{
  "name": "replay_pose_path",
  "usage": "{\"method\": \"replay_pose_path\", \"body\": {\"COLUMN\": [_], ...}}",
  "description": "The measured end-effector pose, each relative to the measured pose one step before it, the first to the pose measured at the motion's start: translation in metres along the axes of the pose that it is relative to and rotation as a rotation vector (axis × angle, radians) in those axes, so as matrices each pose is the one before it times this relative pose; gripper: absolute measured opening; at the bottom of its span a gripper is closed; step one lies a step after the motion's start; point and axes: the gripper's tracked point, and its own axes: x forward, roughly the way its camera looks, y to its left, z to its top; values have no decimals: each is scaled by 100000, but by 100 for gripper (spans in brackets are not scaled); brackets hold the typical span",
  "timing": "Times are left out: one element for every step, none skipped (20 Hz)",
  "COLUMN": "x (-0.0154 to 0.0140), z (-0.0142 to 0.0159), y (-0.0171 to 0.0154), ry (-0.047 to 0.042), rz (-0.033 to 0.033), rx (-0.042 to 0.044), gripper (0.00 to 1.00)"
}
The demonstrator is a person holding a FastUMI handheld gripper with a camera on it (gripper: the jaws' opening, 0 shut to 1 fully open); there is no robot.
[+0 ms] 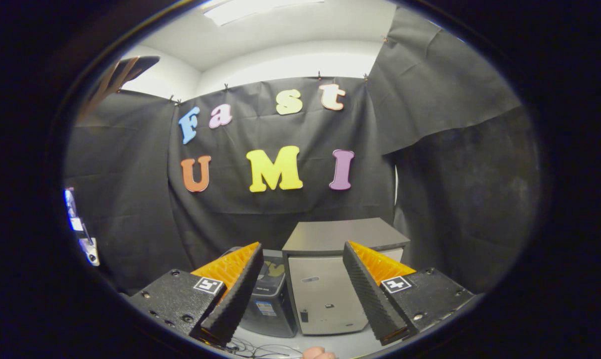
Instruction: Put the clothes into the washing machine and then close the washing machine lid.
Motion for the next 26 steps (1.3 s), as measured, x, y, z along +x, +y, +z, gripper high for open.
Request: {"method": "replay_pose_path", "body": {"x": [-25,-28,70,159,-12,85,51,56,-67,14,71,138,82,-22,-61,68,65,58,-34,102,157,22,75,92,-7,79], "z": [121,-68,-4,-81,-75,20,31,-169,-10,-110,82,112,-56,-150,106,212,162,-185,-8,-9,72,80,261,108,298,157], "y": [-63,-106,-77,51,-51,81,12,-16,58,-26,-20,54,30,86,-9,38,32,107,172,34,129,14,91,100,72,-17], "ry": [-14,29,91,202,170,42,139,178,523,366,-64,6,289,113,-297,-565,-403,91,243,373,137,-309,-590,-452,-652,-538], "rz": [-118,-199,-136,-150,-135,-20,-24,-100,146,85,149,-122,251,385,122,-57,11,408,444,326,307,370,434,434,434,149], "rx": [175,206,249,149,55,-7,-93,-99,109,307,191,-7,-36,-70,-132,-101,-129,-39,50,152,84,-12,86,264,250,20], "gripper": [100,100,100,100,100,100,100,100,100,100,100,100,100,100,100,100,100,100,100,100,100,100,100,100,100,100]}}
